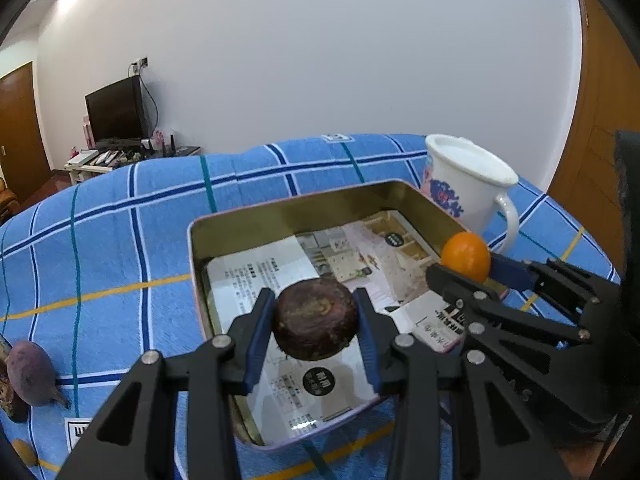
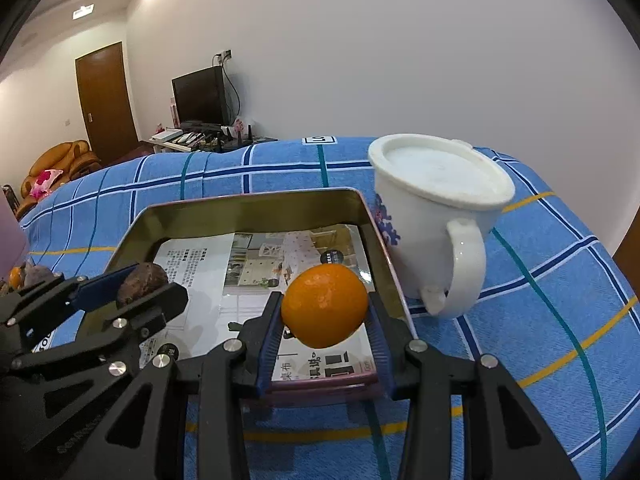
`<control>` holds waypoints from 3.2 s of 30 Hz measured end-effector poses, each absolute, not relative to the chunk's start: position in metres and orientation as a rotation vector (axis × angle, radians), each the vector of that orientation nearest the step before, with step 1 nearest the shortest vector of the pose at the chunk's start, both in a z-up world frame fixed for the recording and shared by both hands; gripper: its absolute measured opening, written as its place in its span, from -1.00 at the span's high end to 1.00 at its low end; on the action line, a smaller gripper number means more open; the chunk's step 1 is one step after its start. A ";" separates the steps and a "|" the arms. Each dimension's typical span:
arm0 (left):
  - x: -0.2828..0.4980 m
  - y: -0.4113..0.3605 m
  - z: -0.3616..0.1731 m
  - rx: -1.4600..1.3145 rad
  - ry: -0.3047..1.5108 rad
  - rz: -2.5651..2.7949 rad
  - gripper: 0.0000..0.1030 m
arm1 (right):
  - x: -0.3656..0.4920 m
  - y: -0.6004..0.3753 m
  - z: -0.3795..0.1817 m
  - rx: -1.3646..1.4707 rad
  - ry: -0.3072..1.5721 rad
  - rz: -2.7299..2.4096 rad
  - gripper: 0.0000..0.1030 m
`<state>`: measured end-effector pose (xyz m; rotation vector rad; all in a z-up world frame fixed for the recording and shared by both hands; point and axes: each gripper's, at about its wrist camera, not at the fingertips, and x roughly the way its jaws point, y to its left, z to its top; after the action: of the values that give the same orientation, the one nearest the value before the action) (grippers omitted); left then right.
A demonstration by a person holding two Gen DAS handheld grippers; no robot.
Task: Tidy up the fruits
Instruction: 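Carry both fruits to the pink tin and open both tools inside it, then return both tools to the fruits and grasp the yellow lime with the right tool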
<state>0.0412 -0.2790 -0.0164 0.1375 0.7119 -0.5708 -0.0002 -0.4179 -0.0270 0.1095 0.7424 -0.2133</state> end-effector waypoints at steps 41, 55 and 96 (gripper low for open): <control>0.016 -0.195 0.012 0.110 0.549 -0.334 -1.00 | -0.048 -0.419 0.006 0.190 0.412 -0.242 -0.57; 0.011 -0.118 0.004 0.174 0.552 -0.240 -1.00 | -0.052 -0.386 0.007 0.248 0.475 -0.227 -0.57; 0.035 0.069 -0.029 0.175 0.746 -0.077 -1.00 | 0.018 -0.100 -0.035 0.014 0.870 0.318 -0.18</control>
<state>0.0350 0.0689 -0.0291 0.1747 0.7461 -0.0774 0.0180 -0.0997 -0.0353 0.0137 0.8699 0.3176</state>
